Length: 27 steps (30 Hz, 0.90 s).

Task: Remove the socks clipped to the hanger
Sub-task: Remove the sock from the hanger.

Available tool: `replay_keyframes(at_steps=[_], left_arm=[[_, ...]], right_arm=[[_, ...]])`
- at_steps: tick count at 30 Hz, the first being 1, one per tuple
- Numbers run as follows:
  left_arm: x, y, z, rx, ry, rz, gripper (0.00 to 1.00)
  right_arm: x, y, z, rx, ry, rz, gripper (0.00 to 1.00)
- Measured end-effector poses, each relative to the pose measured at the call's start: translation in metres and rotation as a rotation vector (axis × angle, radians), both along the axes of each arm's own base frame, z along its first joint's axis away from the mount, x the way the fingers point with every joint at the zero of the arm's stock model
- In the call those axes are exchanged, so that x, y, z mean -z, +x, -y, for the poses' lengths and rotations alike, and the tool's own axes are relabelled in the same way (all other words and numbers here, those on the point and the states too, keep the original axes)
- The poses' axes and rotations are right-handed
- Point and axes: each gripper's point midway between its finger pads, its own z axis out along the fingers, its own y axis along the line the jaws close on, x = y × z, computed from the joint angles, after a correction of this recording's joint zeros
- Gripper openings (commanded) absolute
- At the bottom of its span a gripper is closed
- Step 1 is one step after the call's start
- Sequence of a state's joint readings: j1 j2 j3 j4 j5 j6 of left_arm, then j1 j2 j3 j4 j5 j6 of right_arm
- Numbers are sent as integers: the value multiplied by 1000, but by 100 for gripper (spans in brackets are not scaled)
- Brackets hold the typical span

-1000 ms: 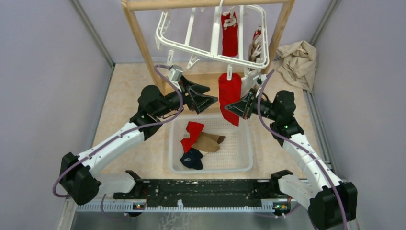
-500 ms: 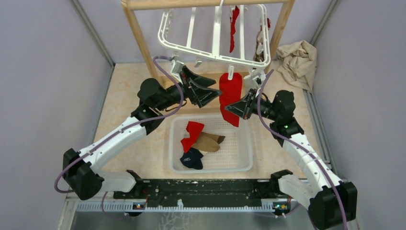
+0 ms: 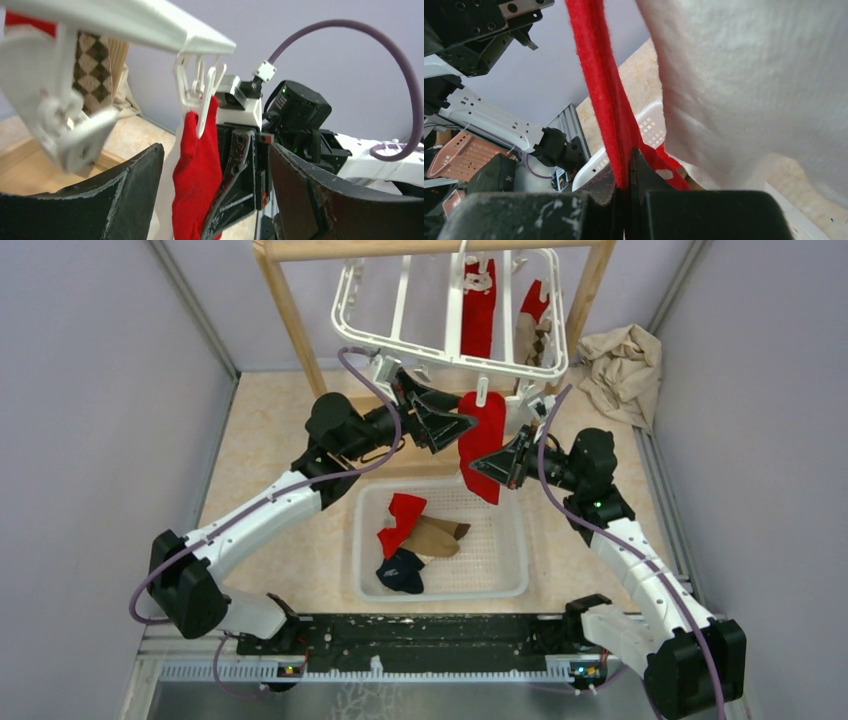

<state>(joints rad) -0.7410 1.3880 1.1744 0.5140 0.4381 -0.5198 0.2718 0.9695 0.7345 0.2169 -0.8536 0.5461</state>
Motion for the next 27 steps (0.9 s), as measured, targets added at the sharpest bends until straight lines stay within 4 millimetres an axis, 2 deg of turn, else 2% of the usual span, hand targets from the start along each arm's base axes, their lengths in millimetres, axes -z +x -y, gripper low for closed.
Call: replay_keyframes(at_steps=[6,19,27], left_arm=[[-12,8,10,5,-38,37,82],[-13,22,20,-10,-67,72,82],[-24,25,23,-11,-111,108,81]], right_arm=[[0,0,0,0,4,-6,0],[-4,0,-1,-1,13,7,0],[-4,0,-1,0,17,4,0]])
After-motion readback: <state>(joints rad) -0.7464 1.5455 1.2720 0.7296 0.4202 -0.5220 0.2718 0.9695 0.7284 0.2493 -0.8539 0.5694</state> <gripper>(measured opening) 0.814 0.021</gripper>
